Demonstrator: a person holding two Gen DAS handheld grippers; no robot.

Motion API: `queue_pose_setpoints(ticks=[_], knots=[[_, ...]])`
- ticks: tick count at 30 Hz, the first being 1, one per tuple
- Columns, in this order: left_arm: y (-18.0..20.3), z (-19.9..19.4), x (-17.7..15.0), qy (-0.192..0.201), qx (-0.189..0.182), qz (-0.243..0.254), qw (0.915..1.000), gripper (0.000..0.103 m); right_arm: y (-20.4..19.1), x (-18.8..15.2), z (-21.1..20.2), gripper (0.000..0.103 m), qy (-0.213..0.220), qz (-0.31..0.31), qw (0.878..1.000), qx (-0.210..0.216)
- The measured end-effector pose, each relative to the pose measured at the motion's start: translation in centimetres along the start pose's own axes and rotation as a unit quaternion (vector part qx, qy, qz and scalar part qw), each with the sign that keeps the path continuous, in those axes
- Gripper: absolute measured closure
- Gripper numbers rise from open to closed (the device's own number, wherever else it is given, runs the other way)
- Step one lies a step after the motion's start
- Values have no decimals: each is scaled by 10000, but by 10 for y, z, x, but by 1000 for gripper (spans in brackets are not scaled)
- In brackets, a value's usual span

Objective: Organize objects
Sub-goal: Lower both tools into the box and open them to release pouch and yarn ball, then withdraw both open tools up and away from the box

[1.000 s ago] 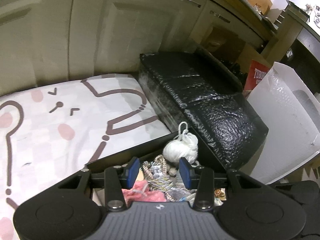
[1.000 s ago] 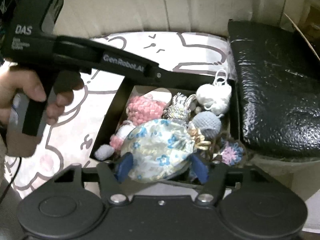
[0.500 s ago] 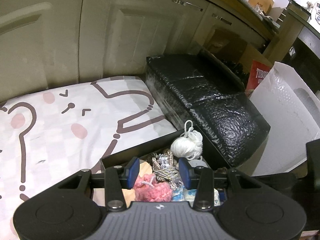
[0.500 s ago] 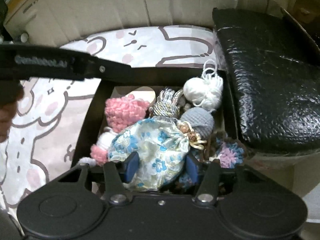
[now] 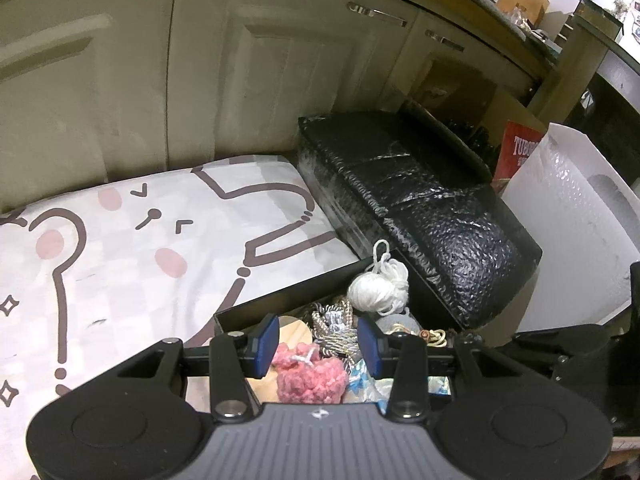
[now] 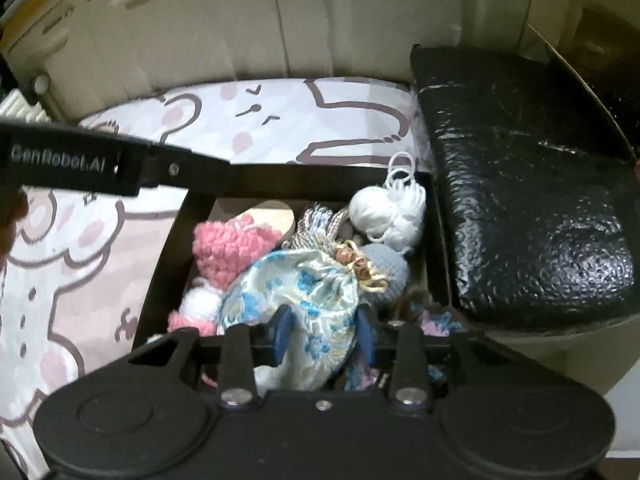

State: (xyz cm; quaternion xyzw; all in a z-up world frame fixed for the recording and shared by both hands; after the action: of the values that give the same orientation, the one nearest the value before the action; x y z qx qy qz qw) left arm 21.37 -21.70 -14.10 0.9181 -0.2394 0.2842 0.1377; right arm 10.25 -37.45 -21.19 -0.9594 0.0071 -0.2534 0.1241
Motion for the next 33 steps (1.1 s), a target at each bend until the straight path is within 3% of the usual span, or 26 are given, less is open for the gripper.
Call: queue_pose_setpoints(ticks=[2,6,11,15,23,29,33], knots=[[0,-3,0,-16,39,5,10000,59,1,2,-6,51,54,161,9998,57],[-3,-12,-2,-40,196,23,9998,59,4,10,-23,41,246,511,9984,20],[-9,-29,-4,-35,431,35,9991,57,0,13,-47,20,528,446,9976,-57],[-16,-45,-6,-22,644,9,9979,50,0,9,-58,19,627,464,9967,-232],[-22,-86,-14,207,982,7,9950,18,-4,5,-85,10,947,804,9912,-447],[-26,-118,-22,376,1149,-117,9926,4,-28,0,-100,8,1066,674,9910,-439],[-26,-142,-30,443,1251,-180,9910,1,-43,-3,-116,5,1177,611,9904,-390]])
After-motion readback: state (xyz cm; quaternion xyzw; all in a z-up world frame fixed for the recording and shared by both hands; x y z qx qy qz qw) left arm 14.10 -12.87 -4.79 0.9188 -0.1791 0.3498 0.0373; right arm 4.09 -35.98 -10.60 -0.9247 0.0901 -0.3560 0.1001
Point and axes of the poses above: each gripper's, at about its wrist camera, not at the fingertips, and z roughly the way its jaws point, y to its right, x to its top, the point moved 2 cm from there along z, roughly the way its jaws point, and after that the axes turned 10 degrees about x, right-handed, at the moved point
